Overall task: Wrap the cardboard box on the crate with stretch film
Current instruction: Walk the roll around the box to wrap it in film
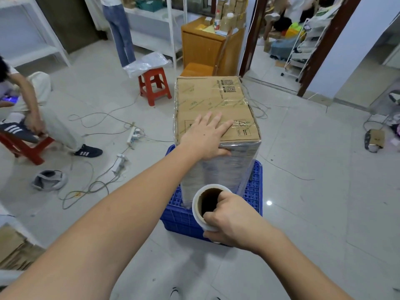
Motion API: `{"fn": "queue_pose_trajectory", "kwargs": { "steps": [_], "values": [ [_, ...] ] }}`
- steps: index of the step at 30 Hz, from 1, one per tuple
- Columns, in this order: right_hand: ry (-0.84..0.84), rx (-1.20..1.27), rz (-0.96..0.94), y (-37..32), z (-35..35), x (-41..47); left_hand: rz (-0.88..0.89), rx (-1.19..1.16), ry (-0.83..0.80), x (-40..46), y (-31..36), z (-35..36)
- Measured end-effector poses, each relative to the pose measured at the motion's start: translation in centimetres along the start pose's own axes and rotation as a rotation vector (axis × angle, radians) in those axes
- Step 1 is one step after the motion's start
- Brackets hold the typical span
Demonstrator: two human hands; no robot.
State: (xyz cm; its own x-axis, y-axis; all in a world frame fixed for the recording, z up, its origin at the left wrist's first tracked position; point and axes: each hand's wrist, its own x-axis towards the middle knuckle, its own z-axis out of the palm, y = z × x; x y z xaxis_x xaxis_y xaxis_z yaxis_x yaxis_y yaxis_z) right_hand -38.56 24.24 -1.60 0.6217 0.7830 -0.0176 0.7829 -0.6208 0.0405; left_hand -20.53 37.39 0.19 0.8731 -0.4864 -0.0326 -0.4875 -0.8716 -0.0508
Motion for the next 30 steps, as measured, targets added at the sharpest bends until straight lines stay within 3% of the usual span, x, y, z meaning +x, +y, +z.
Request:
{"fn": "queue_pose_trajectory", "kwargs": {
  "steps": [5, 10, 13, 16, 19, 24, 27, 30],
  "values": [
    [-0.048, 0.03, 0.129, -1.2, -0.6, -0.2, 0.013, -0.063, 0.031, -0.1, -0.3, 0.0],
    [-0.011, -0.002, 0.468, -4.5, 0.2, -0.1, 0.094, -0.182, 0.019, 0.1, -1.2, -0.8],
    [0.005, -0.004, 0.766, -6.9, 0.5, 1.0, 0.267, -0.264, -0.044, -0.3, -2.9, -1.5],
    [0.022, 0.0, 0.998, -7.7, 1.0, 2.3, 0.567, -0.132, -0.094, -0.5, -6.9, -1.5],
    [0.07, -0.035, 1.178, -7.7, 0.8, 4.3, 0.719, -0.154, -0.086, 0.0, -10.8, -1.2],
    [0.089, -0.184, 1.302, -7.9, 0.2, 7.3, 0.714, -0.13, 0.109, -0.5, -11.9, 1.0],
    [-0.008, -0.146, 1.361, -8.2, -0.2, 8.3, 0.697, -0.142, 0.161, -0.6, -11.2, 1.4],
    [-0.12, 0.048, 1.458, -8.4, -0.9, 8.6, 0.691, -0.164, 0.172, -0.6, -11.5, 1.5]
  ]
}}
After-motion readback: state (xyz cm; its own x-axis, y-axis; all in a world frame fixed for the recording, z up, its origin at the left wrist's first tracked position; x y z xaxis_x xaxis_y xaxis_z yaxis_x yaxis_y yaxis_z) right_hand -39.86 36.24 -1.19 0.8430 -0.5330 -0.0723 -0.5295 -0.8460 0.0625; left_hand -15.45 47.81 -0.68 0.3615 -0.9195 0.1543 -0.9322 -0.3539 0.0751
